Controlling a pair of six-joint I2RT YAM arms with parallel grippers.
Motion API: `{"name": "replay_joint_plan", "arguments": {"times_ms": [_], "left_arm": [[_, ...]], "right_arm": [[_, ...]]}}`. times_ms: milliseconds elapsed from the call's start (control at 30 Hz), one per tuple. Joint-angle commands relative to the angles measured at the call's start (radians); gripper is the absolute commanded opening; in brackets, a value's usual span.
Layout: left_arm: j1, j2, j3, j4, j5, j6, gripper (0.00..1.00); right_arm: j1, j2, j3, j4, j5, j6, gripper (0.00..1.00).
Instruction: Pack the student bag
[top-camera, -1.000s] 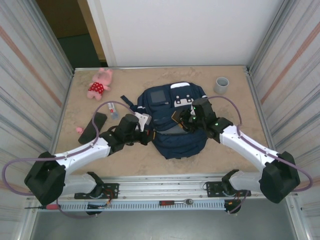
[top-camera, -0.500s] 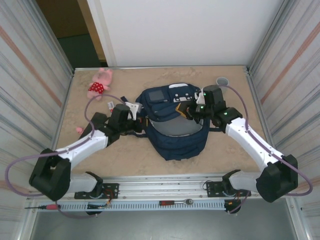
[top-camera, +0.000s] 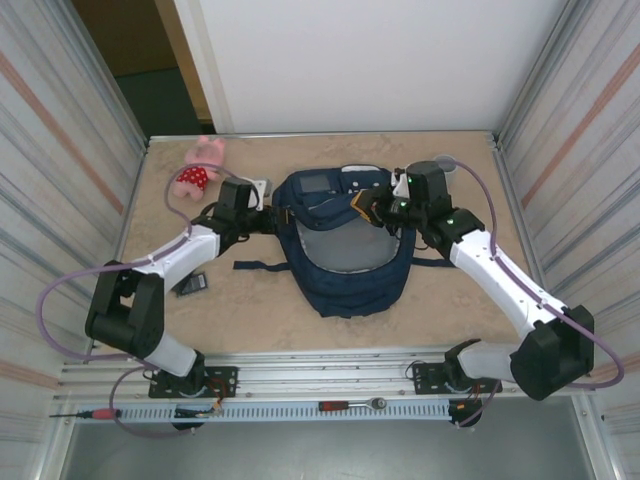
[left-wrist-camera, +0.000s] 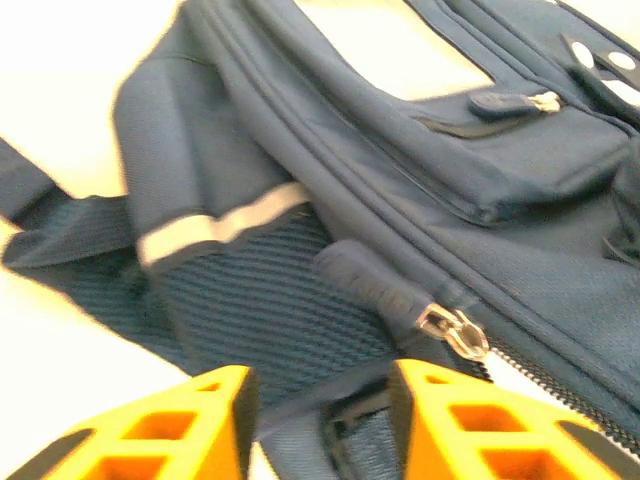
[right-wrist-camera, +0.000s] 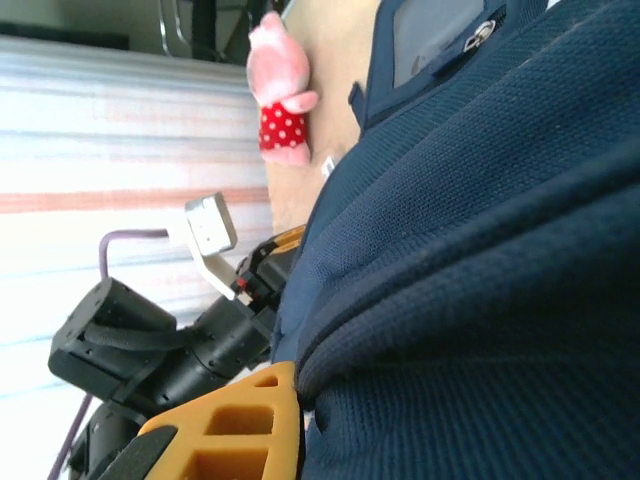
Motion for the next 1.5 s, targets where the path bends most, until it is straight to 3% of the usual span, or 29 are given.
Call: {"name": "replay_joint_plan", "arguments": {"times_ms": [0, 200, 433, 700, 800, 933, 1033, 1167, 1267, 1333, 1467], "left_arm": [[0.009, -0.072, 0.033, -0.082, -0.039, -0.019, 0.52], [0.008, -0.195, -0.032, -0.114, 0.02, -0.111, 0.64], [0.007, -0.299, -0.149, -0.144, 0.04, -0.241, 0.68], [0.004, -0.355, -0.227, -0.225, 0.025, -0.299, 0.69], [0.013, -0.352, -0.208, -0.284, -0.006, -0.289, 0.7], [0.098, -0.324, -0.141, -0.383, 0.056, -0.204, 0.72], [0.207, -0.295, -0.077, -0.466, 0.145, -0.095, 0.75], [0.336, -0.249, 0.042, -0.617, 0.175, 0.117, 0.78], [0.409, -0.195, 0.122, -0.711, 0.147, 0.289, 0.83], [0.439, -0.148, 0.172, -0.758, 0.108, 0.392, 0.85], [0.46, -0.035, 0.238, -0.813, 0.024, 0.554, 0.89]], "right_arm": [[0.02, -0.013, -0.025, 0.146, 0.164, 0.063, 0.0], [0.087, 0.05, -0.063, 0.219, 0.266, 0.081, 0.0], [0.16, 0.107, -0.114, 0.26, 0.306, 0.114, 0.02], [0.18, 0.038, -0.173, -0.014, 0.252, 0.065, 0.44], [0.172, 0.01, -0.2, -0.108, 0.2, 0.028, 0.52], [0.109, -0.003, -0.183, -0.224, 0.07, -0.086, 0.64], [0.081, -0.013, -0.105, -0.376, 0.033, -0.2, 0.65], [0.058, -0.013, 0.039, -0.609, 0.005, -0.346, 0.66], [0.06, -0.012, 0.151, -0.746, 0.054, -0.424, 0.65], [0.075, -0.018, 0.215, -0.792, 0.155, -0.456, 0.64], [0.111, -0.087, 0.21, -0.668, 0.277, -0.502, 0.64]]}}
